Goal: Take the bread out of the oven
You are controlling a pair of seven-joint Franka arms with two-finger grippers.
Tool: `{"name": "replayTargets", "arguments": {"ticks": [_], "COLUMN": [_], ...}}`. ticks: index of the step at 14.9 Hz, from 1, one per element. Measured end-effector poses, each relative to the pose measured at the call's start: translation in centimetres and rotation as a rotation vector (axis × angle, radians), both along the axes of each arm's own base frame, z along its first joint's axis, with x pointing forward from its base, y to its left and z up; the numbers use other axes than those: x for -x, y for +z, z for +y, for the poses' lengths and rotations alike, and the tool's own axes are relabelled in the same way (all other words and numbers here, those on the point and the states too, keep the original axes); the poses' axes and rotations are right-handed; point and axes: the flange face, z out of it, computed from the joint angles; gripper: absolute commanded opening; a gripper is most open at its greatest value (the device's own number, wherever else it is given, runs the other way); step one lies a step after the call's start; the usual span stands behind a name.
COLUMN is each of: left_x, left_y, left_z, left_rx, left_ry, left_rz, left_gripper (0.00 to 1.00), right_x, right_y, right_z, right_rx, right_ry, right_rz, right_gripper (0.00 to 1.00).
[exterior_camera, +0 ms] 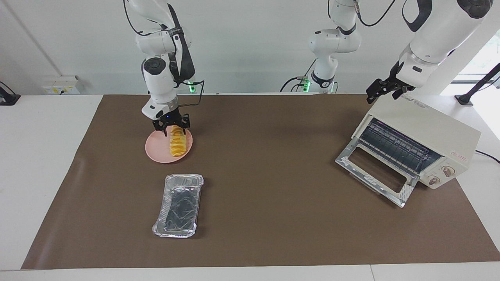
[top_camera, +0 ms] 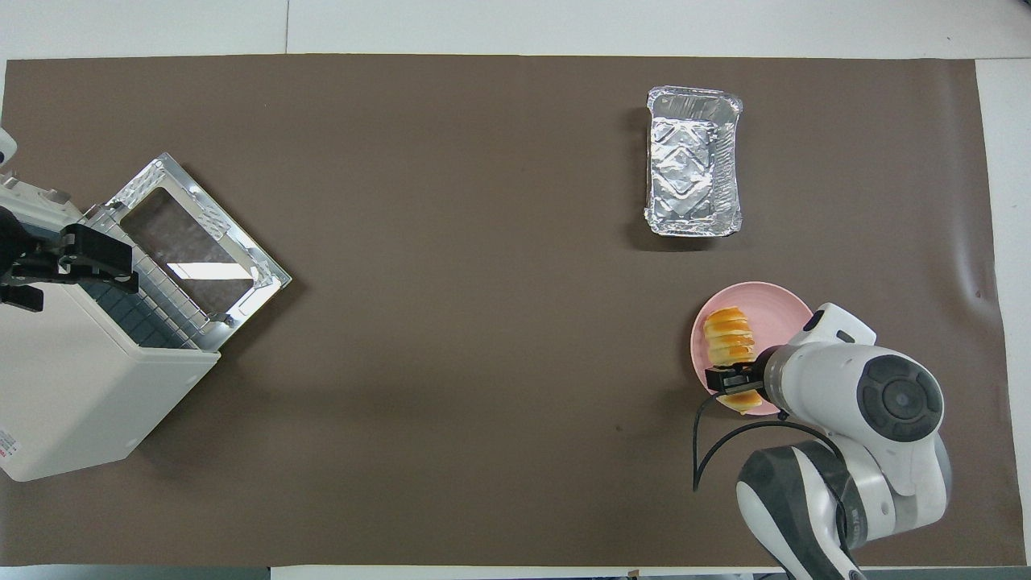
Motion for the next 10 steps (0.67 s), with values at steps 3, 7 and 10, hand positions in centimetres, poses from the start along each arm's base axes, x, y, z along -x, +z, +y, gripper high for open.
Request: {"name": "replayTargets", "arguments": {"ticks": [3,7,10], "left_x": [0.0,0.0,0.0], "left_y": [0.0,0.0,0.0], "left_z": [0.0,0.0,0.0], "left_rx": [0.0,0.0,0.0], "left_ry": [0.0,0.0,0.0], "left_rz": [0.0,0.0,0.0], "left_gripper": [1.0,1.0,1.0], "right_x": [-2.3,-8.1,-10.5], "right_y": [3.7,11.7,14.7], "right_z": [0.0,-2.8,-5.9], "right_rx": [0.01,0.012,-0.049], "right_ry": [-0.014,0.005,0.007], "right_rz": [0.024,-0.021,-0.005], "right_gripper": [1.0,1.0,1.0]}}
